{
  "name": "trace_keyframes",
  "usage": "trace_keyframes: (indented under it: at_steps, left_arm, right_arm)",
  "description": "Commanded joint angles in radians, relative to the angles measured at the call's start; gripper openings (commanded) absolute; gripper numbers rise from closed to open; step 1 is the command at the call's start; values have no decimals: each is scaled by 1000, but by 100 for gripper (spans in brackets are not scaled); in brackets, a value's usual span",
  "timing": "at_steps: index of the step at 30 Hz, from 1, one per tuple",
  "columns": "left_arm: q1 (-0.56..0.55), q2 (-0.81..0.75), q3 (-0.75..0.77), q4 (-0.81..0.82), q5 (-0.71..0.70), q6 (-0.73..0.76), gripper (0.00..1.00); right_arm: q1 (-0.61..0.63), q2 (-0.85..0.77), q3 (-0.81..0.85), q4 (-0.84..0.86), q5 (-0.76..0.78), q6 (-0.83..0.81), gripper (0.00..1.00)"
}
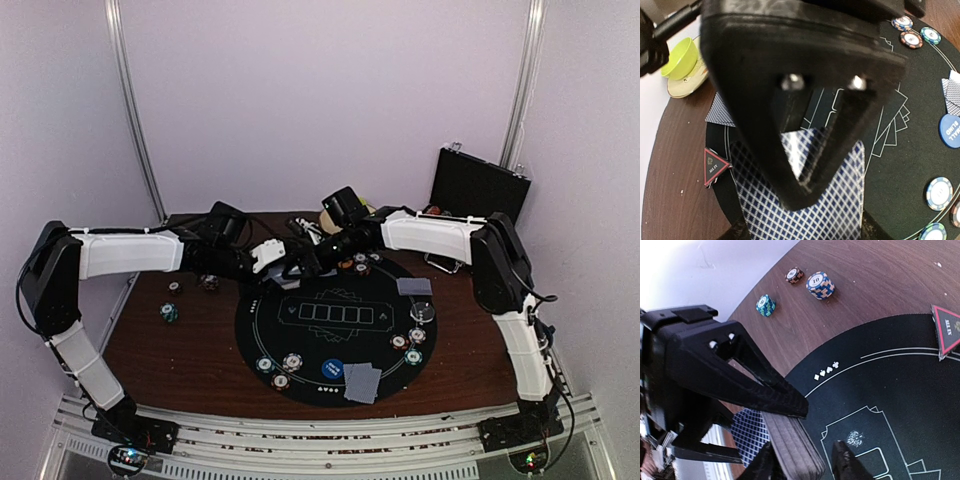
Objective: Distribute texas hold em gaming equipment
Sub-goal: Pick up the poker card from the face-down deck piles.
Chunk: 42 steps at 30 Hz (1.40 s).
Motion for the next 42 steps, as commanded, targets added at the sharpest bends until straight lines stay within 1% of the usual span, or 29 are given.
trace_keyframes:
  at_steps: [1, 2, 7, 13, 17, 18, 20, 22, 23, 26, 28, 31, 34, 38, 42]
  left_arm:
    - [2, -17, -3, 71, 6, 1, 56]
    - [2, -17, -5, 74, 4, -1, 56]
    - [2, -8, -3, 76, 0, -2, 56]
    - [1, -1, -8, 100, -39, -13, 56]
    - [1, 4, -10, 108, -46, -17, 56]
    - [1, 5, -10, 108, -48, -17, 56]
    - [2, 8, -11, 107, -49, -17, 56]
    - [1, 7, -11, 110, -50, -18, 56]
    - [2, 7, -12, 109, -51, -18, 56]
    - [2, 10, -12, 110, -53, -19, 56]
    - [2, 11, -13, 110, -53, -19, 56]
    - [2, 12, -13, 110, -54, -19, 56]
    - [2, 12, -13, 110, -54, -20, 56]
    - [2, 13, -15, 113, -55, -18, 56]
    - [2, 14, -16, 113, -57, -18, 56]
  right_arm:
    - [-32, -45, -42, -12, 50, -4, 35]
    - [-34, -46, -44, -11, 42, -1, 34]
    - [-36, -56, -45, -4, -20, 14, 33]
    - [-36, -90, -78, 11, -48, 45, 14]
    - [-36, -108, -119, 53, -86, 88, 5]
    - [-36, -111, -124, 58, -92, 92, 4]
    - [-37, -115, -127, 58, -96, 94, 5]
    - [-37, -120, -129, 55, -90, 93, 21]
    - [-37, -123, -132, 55, -86, 90, 25]
    - [-39, -129, -142, 52, -75, 82, 27]
    - [-41, -130, -148, 50, -67, 79, 31]
    - [-45, -129, -153, 55, -65, 80, 32]
    - [-45, -124, -153, 58, -79, 84, 29]
    - [-47, -128, -156, 60, -101, 87, 29]
    - [-48, -136, -158, 68, -125, 91, 22]
